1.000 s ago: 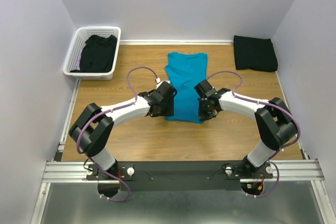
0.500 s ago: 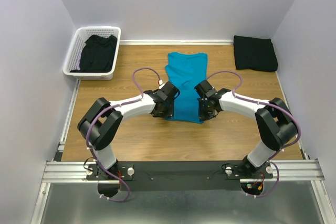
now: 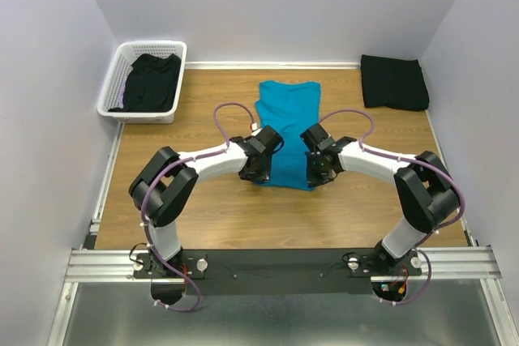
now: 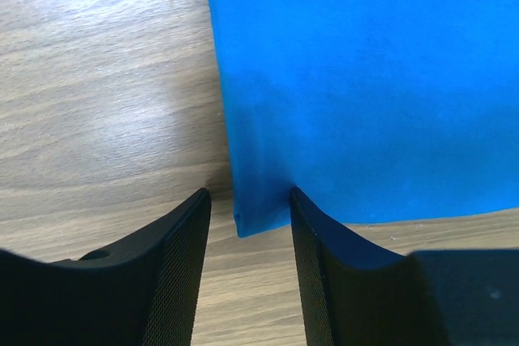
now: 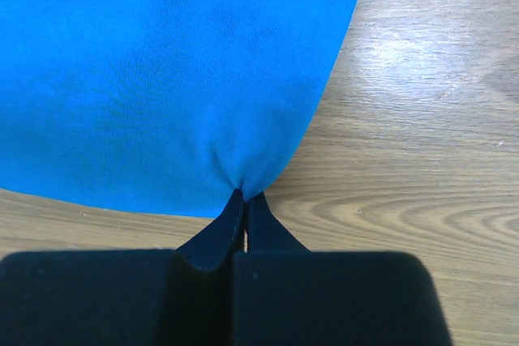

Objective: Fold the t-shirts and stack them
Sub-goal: Fold the tshirt

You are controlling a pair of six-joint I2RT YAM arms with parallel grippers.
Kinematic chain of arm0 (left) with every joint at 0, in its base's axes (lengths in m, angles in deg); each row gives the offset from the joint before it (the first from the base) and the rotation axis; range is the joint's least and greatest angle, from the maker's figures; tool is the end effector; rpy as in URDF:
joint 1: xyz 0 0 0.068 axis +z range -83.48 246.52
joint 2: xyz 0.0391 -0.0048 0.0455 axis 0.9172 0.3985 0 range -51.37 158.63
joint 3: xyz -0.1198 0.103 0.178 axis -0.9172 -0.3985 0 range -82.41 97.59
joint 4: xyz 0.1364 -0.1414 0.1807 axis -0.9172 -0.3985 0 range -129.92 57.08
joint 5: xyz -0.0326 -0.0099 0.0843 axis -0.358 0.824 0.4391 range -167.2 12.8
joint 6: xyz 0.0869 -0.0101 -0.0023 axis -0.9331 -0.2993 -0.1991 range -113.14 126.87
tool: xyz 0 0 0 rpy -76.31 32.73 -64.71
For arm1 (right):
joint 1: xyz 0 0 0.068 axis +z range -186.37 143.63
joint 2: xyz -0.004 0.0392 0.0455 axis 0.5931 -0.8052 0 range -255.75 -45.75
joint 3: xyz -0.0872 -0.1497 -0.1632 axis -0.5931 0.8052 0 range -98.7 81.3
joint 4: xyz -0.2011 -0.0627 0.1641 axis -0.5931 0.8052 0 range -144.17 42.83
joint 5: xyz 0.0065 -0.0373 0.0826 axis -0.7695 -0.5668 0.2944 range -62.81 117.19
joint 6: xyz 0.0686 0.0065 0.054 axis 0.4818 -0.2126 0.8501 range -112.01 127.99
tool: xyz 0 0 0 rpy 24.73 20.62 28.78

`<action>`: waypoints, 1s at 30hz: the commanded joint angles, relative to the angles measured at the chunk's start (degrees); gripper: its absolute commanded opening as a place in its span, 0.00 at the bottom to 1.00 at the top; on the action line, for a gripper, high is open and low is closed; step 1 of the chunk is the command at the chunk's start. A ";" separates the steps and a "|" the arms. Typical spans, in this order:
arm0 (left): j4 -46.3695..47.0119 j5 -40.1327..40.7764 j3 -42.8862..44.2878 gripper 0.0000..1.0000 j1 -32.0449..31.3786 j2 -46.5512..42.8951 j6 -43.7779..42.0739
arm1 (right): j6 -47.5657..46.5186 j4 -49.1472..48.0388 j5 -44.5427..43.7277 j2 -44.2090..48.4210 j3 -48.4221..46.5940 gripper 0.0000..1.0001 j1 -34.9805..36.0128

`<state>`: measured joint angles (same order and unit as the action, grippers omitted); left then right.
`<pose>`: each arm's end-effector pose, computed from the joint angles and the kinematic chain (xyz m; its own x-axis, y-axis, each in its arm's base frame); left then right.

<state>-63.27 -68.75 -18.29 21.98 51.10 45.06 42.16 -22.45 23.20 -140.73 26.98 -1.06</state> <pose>0.2632 -0.2429 0.0868 -0.9274 0.0545 -0.3700 0.1047 0.9876 -0.1170 0.2601 0.1777 0.0782 -0.9577 0.0082 -0.2877 -0.0261 0.9930 0.1151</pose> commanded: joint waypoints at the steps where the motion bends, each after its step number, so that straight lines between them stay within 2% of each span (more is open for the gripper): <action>1: -3.14 -1.06 -1.45 0.51 -1.61 4.57 -0.14 | -1.22 3.69 -2.25 -3.11 3.79 0.01 0.72; 7: -4.98 -1.42 -1.54 0.44 -2.31 5.89 0.04 | -1.30 3.52 -2.43 -2.67 3.52 0.01 0.64; 12: -5.60 -1.42 -1.71 0.31 -2.57 6.24 0.30 | -1.21 3.17 -2.43 -2.14 3.35 0.01 0.72; 15: -5.42 -1.59 -2.06 0.20 -2.66 6.68 0.21 | -1.39 2.99 -2.43 -2.05 3.26 0.00 0.64; 17: -5.16 -1.59 -2.33 0.01 -2.66 6.68 0.13 | -1.65 2.90 -2.08 -2.23 3.09 0.00 0.64; 24: -7.62 -1.51 -6.36 0.00 -3.71 -1.11 -0.14 | -4.37 7.02 3.45 3.12 4.14 0.01 0.64; 27: -11.83 -0.37 -8.48 0.00 -6.08 -7.78 1.00 | -6.22 14.49 6.88 6.54 3.79 0.00 0.81; 30: -14.56 -3.51 -11.20 0.00 -9.51 -12.81 2.14 | -6.22 20.12 10.48 11.29 4.14 0.00 0.73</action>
<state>-66.50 -70.34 -25.52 15.73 43.96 46.24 38.36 -15.30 29.25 -135.20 29.93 -0.50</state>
